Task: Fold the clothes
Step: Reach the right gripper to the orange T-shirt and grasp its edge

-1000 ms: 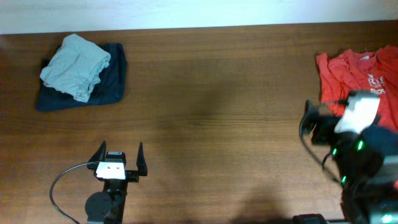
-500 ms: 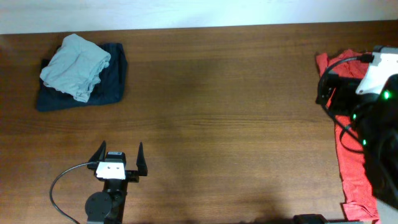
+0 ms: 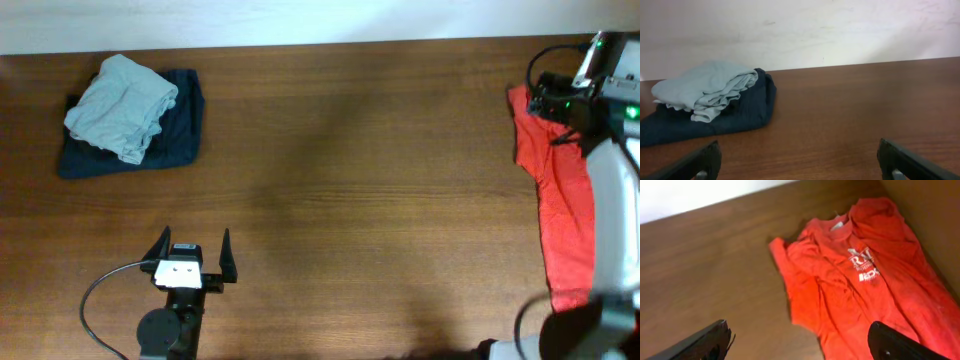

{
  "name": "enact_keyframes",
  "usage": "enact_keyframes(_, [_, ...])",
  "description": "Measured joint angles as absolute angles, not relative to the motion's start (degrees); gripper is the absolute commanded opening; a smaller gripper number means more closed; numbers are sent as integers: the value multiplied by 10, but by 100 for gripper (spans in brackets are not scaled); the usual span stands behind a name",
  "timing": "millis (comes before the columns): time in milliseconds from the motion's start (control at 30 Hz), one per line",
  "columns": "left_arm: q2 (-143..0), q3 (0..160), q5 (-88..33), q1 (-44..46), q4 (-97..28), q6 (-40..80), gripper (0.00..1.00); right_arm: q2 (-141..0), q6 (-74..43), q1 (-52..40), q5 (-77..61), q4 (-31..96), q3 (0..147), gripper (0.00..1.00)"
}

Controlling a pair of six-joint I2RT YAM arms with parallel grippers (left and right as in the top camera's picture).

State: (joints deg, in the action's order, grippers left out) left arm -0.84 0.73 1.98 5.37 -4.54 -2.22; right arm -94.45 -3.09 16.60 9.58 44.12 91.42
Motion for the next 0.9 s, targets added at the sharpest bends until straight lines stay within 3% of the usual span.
enact_keyframes(233, [-8,7,20,54,-45,-22,99,-1057,-12,183,64,362,916,78])
enact_keyframes(633, [-8,7,20,54,-45,-22,99,-1174,-4,183,35,232,916,77])
enact_keyframes(900, [-8,7,20,54,-45,-22,99,-1228,-1,183,33,193,916,67])
